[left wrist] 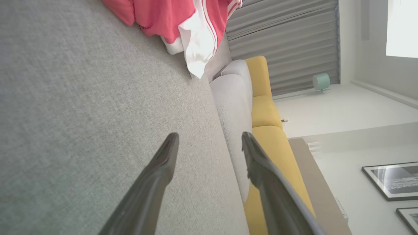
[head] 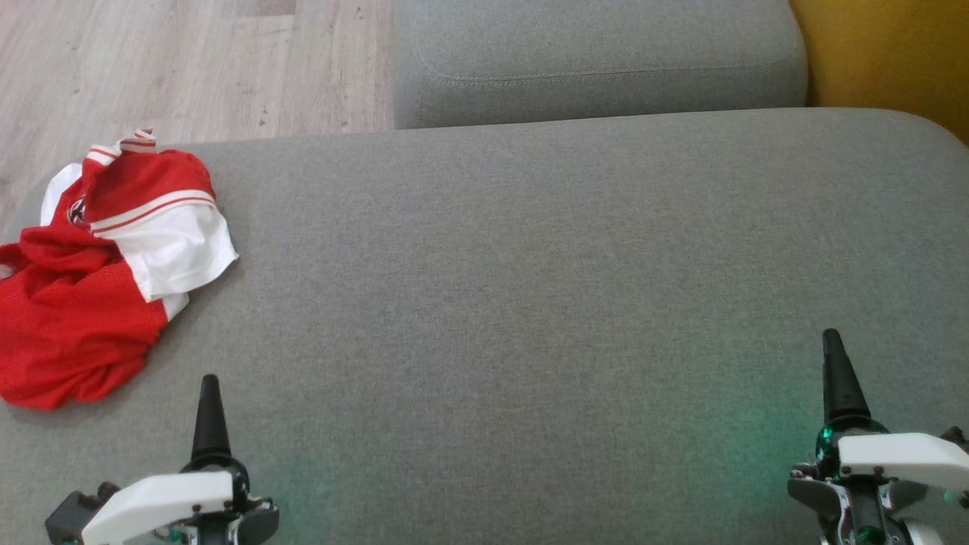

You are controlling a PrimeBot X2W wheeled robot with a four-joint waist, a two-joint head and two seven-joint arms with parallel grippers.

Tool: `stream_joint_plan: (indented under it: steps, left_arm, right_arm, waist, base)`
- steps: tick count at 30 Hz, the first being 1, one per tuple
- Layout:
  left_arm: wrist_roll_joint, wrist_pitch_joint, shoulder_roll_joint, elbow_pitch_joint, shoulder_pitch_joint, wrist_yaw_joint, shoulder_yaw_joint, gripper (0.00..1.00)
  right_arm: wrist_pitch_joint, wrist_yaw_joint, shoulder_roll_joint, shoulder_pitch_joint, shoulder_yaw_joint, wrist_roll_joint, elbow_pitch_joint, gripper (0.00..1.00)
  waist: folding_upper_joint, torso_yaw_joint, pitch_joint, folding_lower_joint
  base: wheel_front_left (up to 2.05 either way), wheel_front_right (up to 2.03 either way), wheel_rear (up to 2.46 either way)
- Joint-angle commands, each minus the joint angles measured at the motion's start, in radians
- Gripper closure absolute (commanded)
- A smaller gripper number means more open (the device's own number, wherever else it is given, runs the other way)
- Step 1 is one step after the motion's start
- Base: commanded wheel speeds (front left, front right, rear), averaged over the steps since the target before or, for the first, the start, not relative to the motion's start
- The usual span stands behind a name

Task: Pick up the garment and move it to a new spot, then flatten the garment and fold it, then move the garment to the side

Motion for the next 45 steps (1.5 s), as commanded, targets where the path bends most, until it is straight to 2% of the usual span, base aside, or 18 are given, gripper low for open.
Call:
stream_joint_plan:
  steps: [1, 19, 45]
  left_arm:
    - [0.026, -0.01, 0.005, -0.042, -0.026, 0.001, 0.003, 0.0]
    - [0.337, -0.061, 0.006, -0.055, 0.0, 0.018, -0.053, 0.0]
    - [0.67, -0.138, 0.007, -0.034, 0.021, 0.039, -0.115, 0.0]
  right_arm:
    - [-0.011, 0.0, -0.005, -0.031, 0.008, -0.027, -0.043, 0.0]
    - [-0.061, 0.0, -0.006, -0.014, 0.058, -0.285, -0.057, 0.0]
    - [-0.138, 0.0, -0.008, -0.015, 0.149, -0.629, -0.046, 0.0]
  waist:
    - [0.0, 0.001, 0.0, 0.0]
    - [0.0, 0.011, -0.002, 0.0]
    - [0.0, 0.025, -0.002, 0.0]
  base:
    - [0.0, 0.0, 0.0]
    - [0.0, 0.0, 0.0]
    - [0.0, 0.0, 0.0]
